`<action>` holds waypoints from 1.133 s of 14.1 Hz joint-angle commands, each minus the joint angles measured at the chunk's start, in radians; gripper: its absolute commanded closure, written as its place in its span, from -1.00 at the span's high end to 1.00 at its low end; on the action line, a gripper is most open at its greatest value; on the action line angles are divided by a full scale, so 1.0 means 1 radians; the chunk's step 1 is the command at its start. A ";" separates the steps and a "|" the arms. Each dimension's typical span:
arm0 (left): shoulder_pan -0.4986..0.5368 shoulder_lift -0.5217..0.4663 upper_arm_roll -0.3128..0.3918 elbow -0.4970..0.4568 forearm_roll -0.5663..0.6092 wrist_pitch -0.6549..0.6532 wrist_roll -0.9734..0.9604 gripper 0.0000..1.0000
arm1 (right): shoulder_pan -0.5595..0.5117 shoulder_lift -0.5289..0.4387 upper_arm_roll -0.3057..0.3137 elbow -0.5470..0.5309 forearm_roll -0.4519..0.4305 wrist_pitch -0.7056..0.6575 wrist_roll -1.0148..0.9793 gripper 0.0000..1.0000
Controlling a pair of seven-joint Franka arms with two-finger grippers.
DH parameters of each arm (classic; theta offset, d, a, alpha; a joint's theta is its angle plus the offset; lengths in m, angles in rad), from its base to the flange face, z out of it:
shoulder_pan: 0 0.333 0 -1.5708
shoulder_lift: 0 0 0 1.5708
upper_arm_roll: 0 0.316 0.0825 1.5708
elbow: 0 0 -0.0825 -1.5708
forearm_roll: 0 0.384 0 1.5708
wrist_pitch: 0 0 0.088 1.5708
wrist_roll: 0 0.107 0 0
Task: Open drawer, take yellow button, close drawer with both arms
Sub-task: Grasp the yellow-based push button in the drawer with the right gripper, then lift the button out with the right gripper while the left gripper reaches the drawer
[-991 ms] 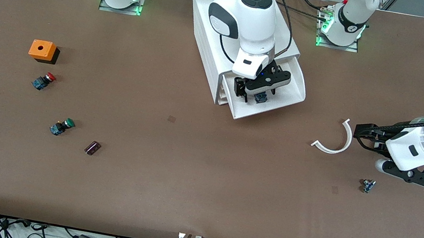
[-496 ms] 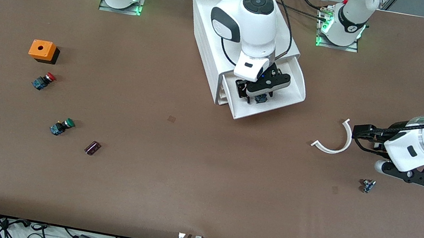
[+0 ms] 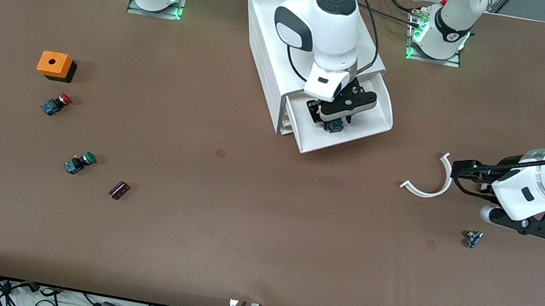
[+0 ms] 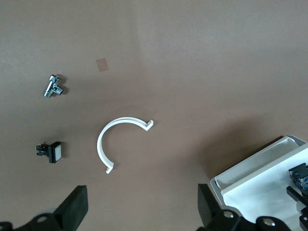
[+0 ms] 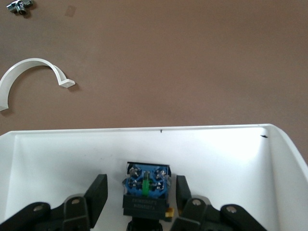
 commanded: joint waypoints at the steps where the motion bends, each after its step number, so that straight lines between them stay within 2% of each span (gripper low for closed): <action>1: -0.013 0.012 -0.006 0.030 0.023 -0.005 -0.021 1.00 | 0.005 0.016 -0.006 0.033 -0.011 -0.011 0.019 -0.48; 4: -0.017 0.012 -0.006 0.030 0.022 -0.005 -0.039 1.00 | 0.001 0.012 -0.011 0.036 -0.011 -0.012 0.014 -1.00; 6: -0.021 0.012 -0.006 0.030 0.022 -0.005 -0.043 1.00 | 0.007 0.007 -0.017 0.039 -0.013 -0.014 0.022 -1.00; 8: -0.021 0.012 -0.006 0.030 0.023 -0.005 -0.046 1.00 | 0.005 0.006 -0.017 0.103 -0.010 -0.038 0.021 -1.00; 10: -0.024 0.010 -0.006 0.030 0.020 -0.005 -0.107 1.00 | -0.009 0.001 -0.018 0.165 -0.010 -0.083 0.019 -1.00; 12: -0.031 0.009 -0.008 0.010 0.010 -0.001 -0.180 1.00 | -0.053 -0.036 -0.020 0.179 -0.011 -0.123 0.022 -1.00; 13: -0.033 0.005 -0.009 -0.028 0.005 0.028 -0.208 1.00 | -0.077 -0.056 -0.021 0.179 -0.011 -0.138 0.021 -1.00; 16: -0.034 -0.080 -0.032 -0.258 -0.049 0.250 -0.328 1.00 | -0.185 -0.092 -0.015 0.174 -0.005 -0.216 0.005 -1.00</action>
